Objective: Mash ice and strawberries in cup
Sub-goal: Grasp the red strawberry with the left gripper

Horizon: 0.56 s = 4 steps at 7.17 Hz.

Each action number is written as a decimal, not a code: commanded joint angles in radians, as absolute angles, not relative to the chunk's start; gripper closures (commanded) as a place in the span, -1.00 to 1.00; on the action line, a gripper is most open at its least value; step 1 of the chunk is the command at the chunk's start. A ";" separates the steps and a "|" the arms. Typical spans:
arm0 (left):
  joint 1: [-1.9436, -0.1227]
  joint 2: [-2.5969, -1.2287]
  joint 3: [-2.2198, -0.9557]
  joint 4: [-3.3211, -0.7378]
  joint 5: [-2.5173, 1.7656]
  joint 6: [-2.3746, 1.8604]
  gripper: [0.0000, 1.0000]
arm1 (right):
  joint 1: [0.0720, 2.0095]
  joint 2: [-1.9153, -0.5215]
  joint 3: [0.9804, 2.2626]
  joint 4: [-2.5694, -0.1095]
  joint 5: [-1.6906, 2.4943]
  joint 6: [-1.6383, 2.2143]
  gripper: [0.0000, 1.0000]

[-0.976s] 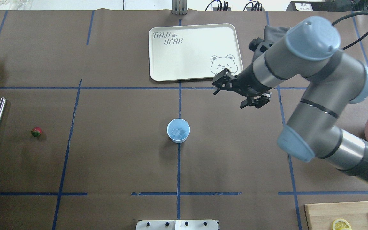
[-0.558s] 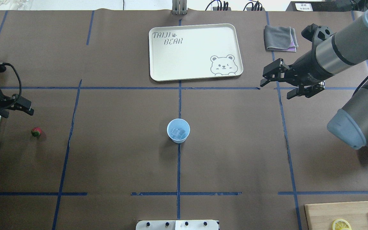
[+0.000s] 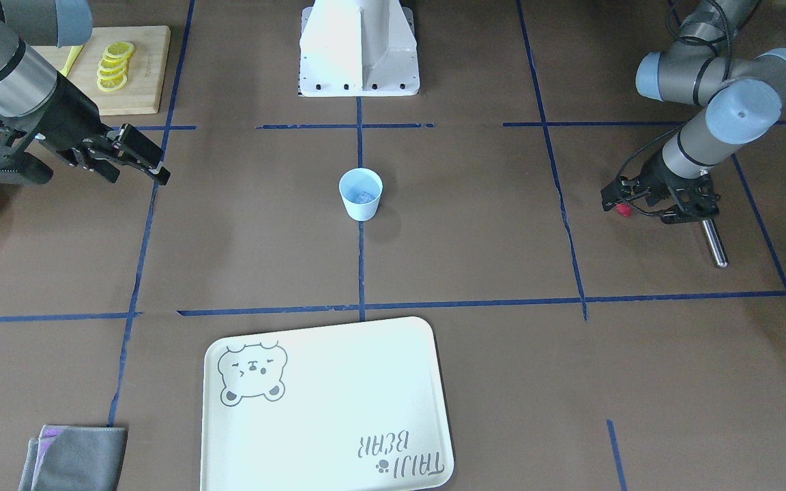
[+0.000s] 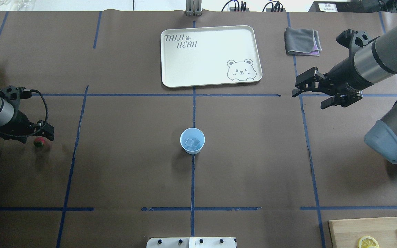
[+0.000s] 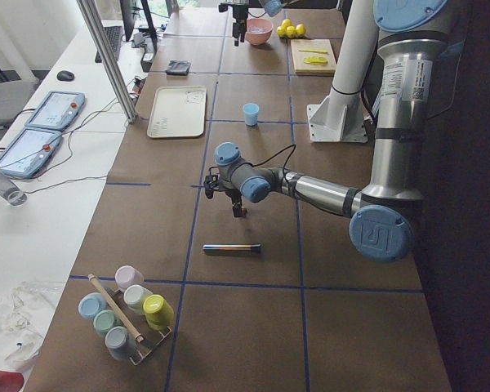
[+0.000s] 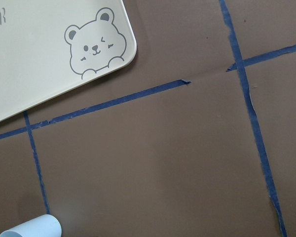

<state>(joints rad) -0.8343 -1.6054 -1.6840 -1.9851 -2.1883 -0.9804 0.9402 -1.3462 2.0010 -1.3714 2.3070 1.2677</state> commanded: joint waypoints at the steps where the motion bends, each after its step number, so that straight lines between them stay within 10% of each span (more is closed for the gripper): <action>1: -0.813 -1.597 -1.672 -1.986 -2.160 -0.988 -0.76 | 0.940 -1.345 2.002 -1.371 2.307 1.267 -0.98; 3: -0.818 -1.592 -1.677 -1.985 -2.167 -0.985 0.77 | 0.939 -1.342 2.002 -1.371 2.306 1.267 -0.98; 4: -0.816 -1.595 -1.681 -1.986 -2.169 -0.980 1.00 | 0.939 -1.342 2.005 -1.371 2.306 1.267 -0.98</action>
<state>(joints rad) -0.8163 -1.5942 -1.6763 -1.9854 -2.1657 -0.9850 0.9391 -1.3431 2.0024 -1.3714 2.3058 1.2671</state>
